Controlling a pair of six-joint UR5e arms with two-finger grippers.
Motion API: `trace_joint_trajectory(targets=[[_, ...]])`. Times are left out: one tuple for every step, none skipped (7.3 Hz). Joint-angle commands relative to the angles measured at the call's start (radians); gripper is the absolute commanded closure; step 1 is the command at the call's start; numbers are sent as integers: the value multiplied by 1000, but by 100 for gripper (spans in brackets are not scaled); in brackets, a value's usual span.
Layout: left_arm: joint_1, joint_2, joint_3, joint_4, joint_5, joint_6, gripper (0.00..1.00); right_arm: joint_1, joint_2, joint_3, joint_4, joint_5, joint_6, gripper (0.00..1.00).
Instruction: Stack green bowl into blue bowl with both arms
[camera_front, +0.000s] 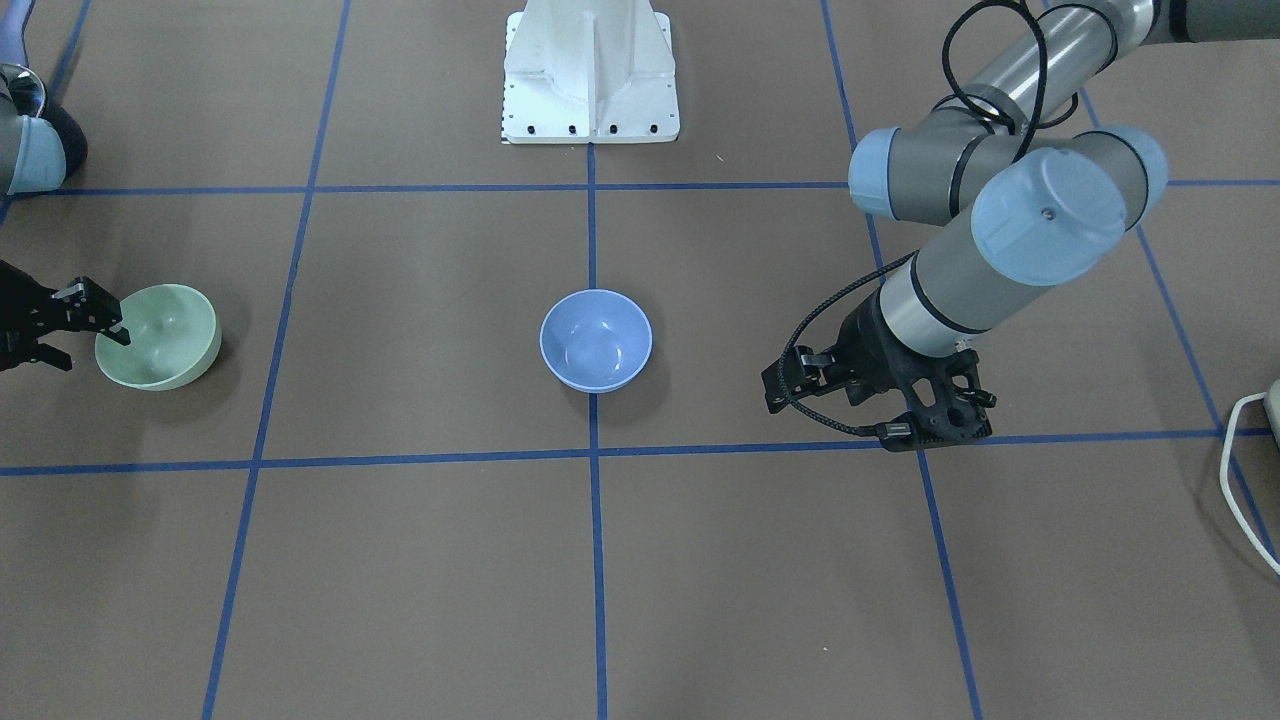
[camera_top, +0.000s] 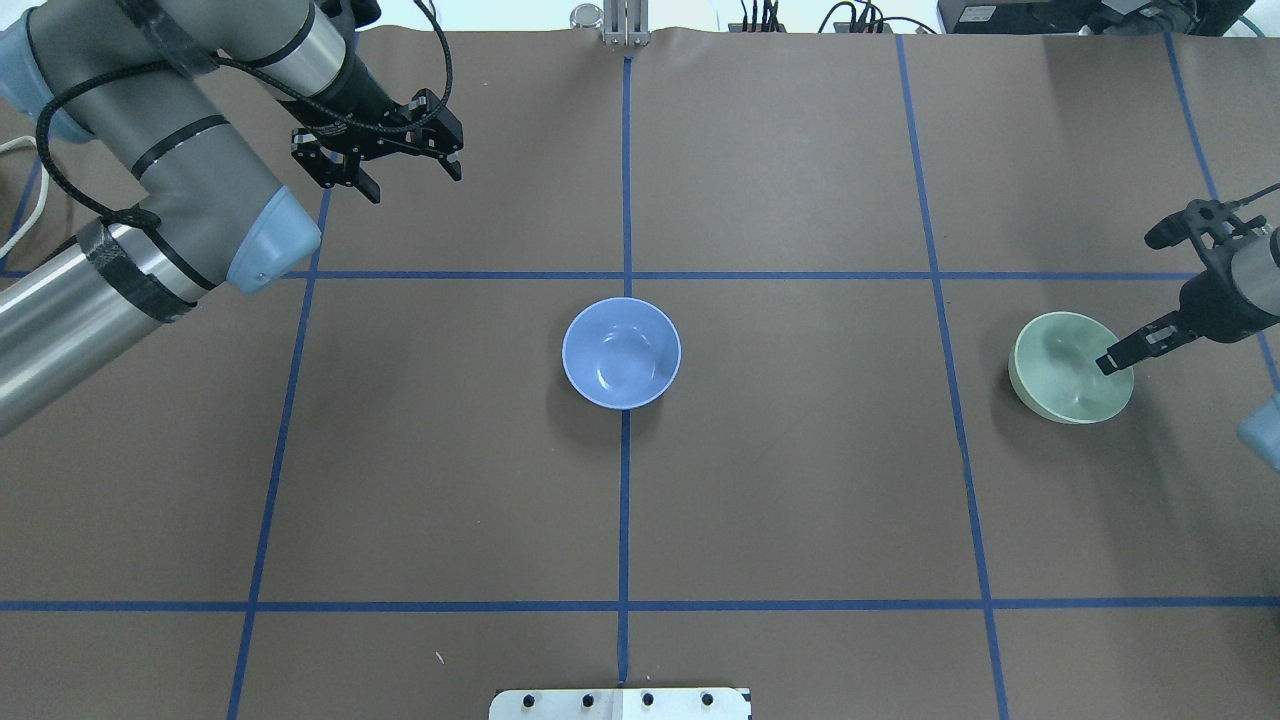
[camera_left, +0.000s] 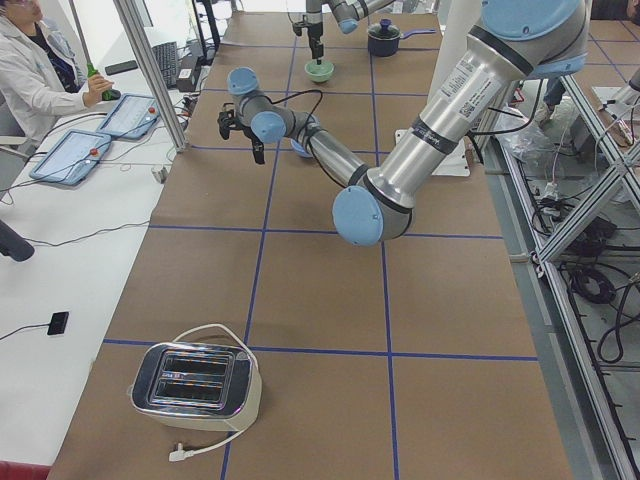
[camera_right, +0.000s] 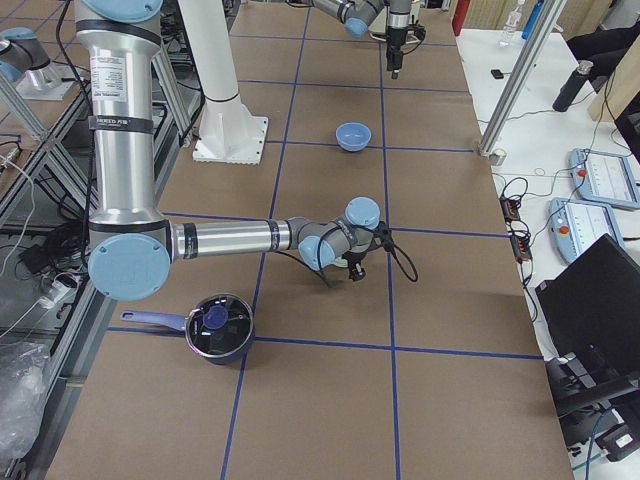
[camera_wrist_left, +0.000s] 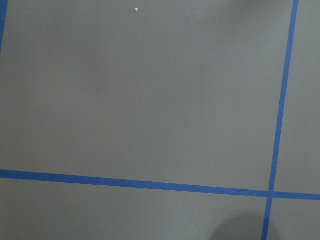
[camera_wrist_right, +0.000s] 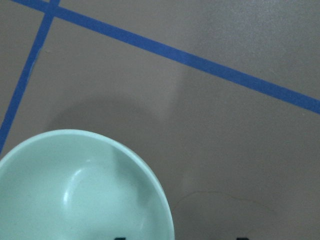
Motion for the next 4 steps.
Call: trace_joint_trajectory(targets=[[0,1,0,0,1,0,2,-6,0,-3,1,0,0,50],[0,1,0,0,3,0,2,-4,0,-3,1,0,0,64],[0,1,0,0,3,0,2,-6,1,-3,1,0,0,71],[0,1,0,0,3,0,2,-6,1,-2,1,0,0,74]])
